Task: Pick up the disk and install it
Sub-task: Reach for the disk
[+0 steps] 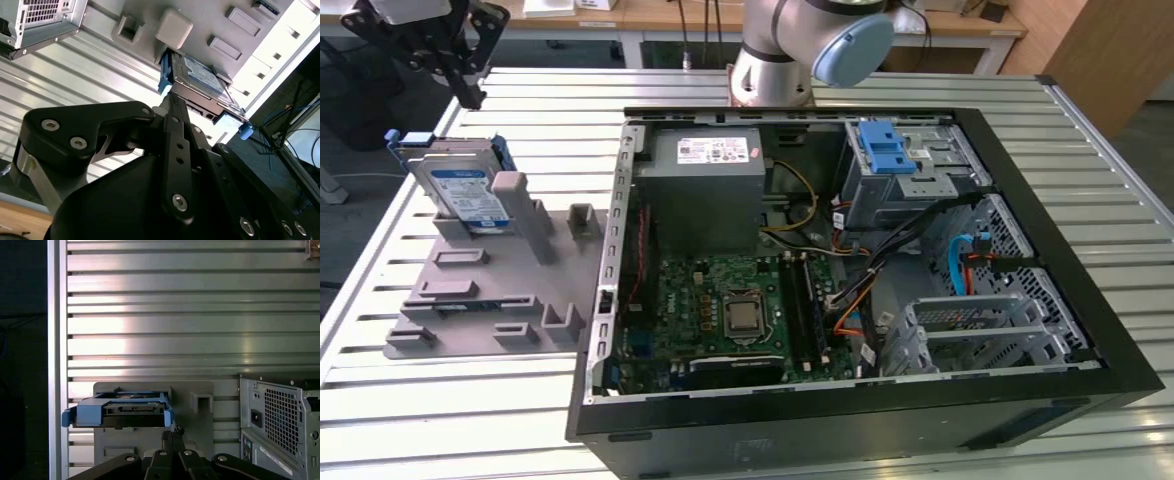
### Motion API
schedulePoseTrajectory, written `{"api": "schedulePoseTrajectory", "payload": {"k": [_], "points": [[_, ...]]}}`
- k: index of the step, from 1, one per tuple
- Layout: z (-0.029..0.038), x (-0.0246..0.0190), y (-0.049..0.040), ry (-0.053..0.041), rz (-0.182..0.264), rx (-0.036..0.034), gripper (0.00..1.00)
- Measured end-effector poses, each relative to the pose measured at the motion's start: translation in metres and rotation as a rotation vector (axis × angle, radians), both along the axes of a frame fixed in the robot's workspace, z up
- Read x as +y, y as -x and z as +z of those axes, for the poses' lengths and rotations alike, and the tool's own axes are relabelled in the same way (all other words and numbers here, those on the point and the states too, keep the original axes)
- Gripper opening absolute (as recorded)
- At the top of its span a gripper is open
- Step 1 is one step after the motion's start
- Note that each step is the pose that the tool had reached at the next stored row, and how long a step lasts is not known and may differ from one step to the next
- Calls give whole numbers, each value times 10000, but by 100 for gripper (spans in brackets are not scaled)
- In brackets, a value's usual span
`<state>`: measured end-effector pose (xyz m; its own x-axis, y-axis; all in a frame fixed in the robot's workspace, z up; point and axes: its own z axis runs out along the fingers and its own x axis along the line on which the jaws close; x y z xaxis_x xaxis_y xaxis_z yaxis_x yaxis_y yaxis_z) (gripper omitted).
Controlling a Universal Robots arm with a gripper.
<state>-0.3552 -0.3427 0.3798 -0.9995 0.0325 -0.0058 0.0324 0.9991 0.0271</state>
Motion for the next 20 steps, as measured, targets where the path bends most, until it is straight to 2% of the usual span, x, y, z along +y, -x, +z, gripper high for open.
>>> {"api": "schedulePoseTrajectory", "payload": {"k": [6, 20], "points": [[-26, 0, 123, 0, 0, 0, 11], [-84, 0, 473, 0, 1, 1, 11]]}}
